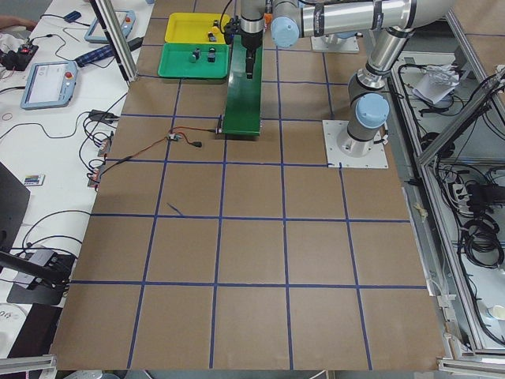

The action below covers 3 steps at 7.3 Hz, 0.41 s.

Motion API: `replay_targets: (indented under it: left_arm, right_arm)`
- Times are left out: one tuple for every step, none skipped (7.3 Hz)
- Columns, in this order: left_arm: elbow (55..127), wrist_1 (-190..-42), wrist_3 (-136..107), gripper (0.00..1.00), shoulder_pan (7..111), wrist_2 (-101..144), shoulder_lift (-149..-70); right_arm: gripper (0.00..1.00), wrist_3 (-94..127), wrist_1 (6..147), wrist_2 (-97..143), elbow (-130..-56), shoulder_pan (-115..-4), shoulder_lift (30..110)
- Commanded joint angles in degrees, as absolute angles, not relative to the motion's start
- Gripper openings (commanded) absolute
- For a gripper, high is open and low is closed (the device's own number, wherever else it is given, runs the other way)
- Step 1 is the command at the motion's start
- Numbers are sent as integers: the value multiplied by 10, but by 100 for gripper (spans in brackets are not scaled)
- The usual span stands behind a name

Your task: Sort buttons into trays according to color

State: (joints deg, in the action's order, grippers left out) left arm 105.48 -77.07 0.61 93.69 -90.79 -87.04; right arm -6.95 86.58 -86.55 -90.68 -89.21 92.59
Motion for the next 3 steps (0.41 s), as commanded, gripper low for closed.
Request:
replay_targets:
  left_arm:
    - [1055, -771, 6, 100, 937, -908, -873]
    - [1054, -770, 6, 100, 937, -908, -873]
    - [1054, -770, 6, 100, 937, -908, -874]
  right_arm:
    - [100, -76, 867, -865, -909, -893, 924]
    - [100, -77, 866, -865, -910, -893, 923]
    - [100, -78, 865, -865, -910, -893, 924]
